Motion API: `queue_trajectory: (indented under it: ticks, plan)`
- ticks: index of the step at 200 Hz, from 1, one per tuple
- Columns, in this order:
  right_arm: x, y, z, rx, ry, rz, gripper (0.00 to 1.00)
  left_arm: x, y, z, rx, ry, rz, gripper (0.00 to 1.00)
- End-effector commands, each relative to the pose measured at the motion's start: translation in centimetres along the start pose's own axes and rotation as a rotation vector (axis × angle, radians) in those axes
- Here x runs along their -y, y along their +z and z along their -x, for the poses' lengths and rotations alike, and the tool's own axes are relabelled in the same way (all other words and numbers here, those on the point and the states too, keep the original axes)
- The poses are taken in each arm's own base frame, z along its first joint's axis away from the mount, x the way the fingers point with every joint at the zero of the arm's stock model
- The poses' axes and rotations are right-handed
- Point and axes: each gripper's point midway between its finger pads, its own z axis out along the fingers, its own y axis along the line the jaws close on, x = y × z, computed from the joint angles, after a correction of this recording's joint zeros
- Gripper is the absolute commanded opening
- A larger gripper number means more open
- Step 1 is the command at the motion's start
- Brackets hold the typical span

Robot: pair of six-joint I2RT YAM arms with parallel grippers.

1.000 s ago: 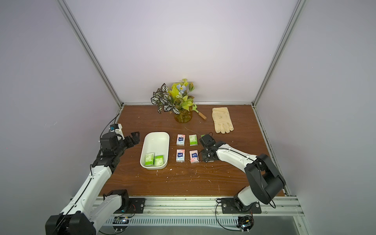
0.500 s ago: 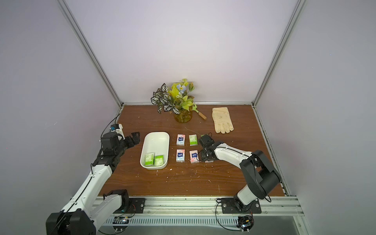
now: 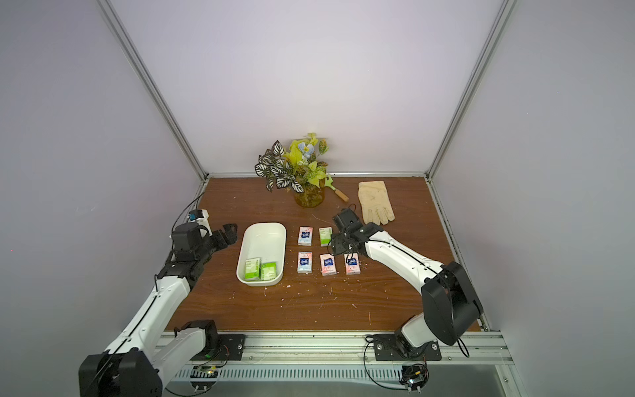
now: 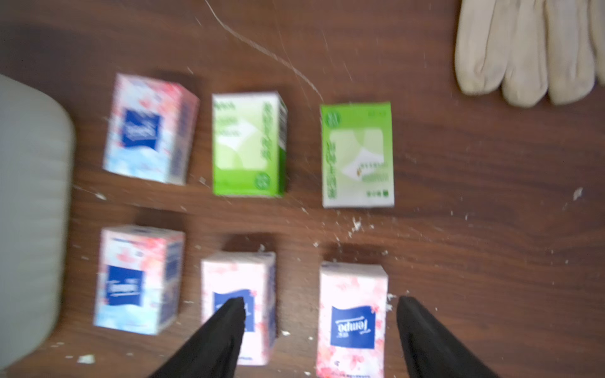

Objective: Take the pocket tissues out of the storage box
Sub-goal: Place the pocket tissues at the center of the board, then adjust the storage box at the center of the board.

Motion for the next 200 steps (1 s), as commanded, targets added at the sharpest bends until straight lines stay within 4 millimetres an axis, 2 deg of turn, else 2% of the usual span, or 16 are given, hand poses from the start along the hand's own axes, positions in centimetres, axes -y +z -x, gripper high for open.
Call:
queue_trajectory:
  ticks: [1, 18, 48, 76, 114, 136, 162, 200]
  plan:
    - [-2.8, -2.4, 1.7, 0.040, -0.009, 0.075, 0.81, -0.1, 0.4, -1.1, -0.068, -0.006, -0.011, 1.00]
    - [-6.0, -3.6, 2.8, 0.077, -0.009, 0.165, 0.82, 0.0, 1.0, -2.2, -0.131, -0.006, -0.024, 0.97]
    - [-12.2, -4.8, 3.6, 0.100, -0.056, 0.349, 0.83, 0.1, 2.2, -4.3, -0.243, -0.018, -0.048, 0.88]
    - [-16.9, -4.6, 2.9, 0.063, -0.152, 0.401, 0.82, 0.4, 3.1, -5.7, -0.319, -0.043, -0.076, 0.76]
    - [-22.6, -3.8, 1.1, 0.015, -0.308, 0.428, 0.82, 0.9, 4.1, -7.9, -0.410, -0.084, -0.130, 0.66]
    - [-25.3, -2.9, 0.0, -0.017, -0.395, 0.422, 0.82, 0.8, 4.5, -8.8, -0.447, -0.091, -0.136, 0.62]
    - [-27.9, -1.7, -1.5, -0.060, -0.446, 0.449, 0.81, 0.8, 4.9, -9.3, -0.473, -0.094, -0.134, 0.47]
    - [-29.4, -0.1, -2.9, -0.107, -0.464, 0.470, 0.79, 0.4, 4.9, -9.6, -0.481, -0.093, -0.115, 0.30]
